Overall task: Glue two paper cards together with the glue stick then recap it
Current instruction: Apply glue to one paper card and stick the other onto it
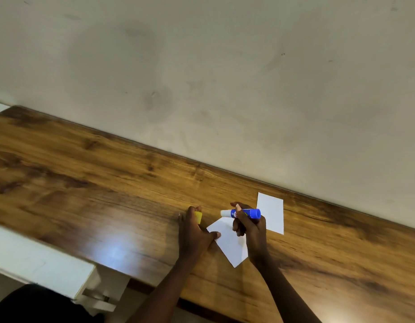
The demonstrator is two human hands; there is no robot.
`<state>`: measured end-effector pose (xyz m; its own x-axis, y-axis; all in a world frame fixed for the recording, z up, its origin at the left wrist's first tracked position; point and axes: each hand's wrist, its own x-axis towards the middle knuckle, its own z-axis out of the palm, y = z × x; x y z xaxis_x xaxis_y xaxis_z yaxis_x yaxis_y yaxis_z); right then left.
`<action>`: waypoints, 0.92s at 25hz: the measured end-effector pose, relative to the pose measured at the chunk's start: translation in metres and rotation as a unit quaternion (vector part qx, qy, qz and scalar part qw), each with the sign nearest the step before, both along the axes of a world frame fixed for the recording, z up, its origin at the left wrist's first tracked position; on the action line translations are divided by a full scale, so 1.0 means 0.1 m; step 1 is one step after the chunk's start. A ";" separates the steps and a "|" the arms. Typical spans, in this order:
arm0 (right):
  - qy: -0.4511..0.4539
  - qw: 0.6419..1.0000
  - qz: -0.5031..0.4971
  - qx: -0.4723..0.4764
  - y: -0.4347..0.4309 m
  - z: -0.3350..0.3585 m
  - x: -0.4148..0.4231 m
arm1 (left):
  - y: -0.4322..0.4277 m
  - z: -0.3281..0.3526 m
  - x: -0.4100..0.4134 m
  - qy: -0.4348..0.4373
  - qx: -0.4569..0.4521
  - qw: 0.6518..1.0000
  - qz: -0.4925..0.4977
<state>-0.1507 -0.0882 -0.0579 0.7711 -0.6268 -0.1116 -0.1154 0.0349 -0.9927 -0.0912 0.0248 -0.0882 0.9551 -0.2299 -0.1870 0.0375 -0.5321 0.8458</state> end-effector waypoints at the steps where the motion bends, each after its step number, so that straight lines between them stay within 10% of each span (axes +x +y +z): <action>1: 0.003 1.000 -0.001 0.030 0.02 -0.02 0.03 | 0.01 -0.01 0.00 -0.001 -0.002 1.000 -0.002; 23: 0.075 0.935 0.214 -0.271 0.08 -0.09 0.15 | 0.08 -0.02 -0.06 -0.090 -0.051 0.995 -0.003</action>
<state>-0.1360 -0.0800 -0.0673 0.9656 -0.2598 0.0060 -0.1431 -0.5510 -0.8222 -0.0975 0.0328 -0.0907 0.9696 -0.2445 0.0119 -0.1227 -0.4432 0.8880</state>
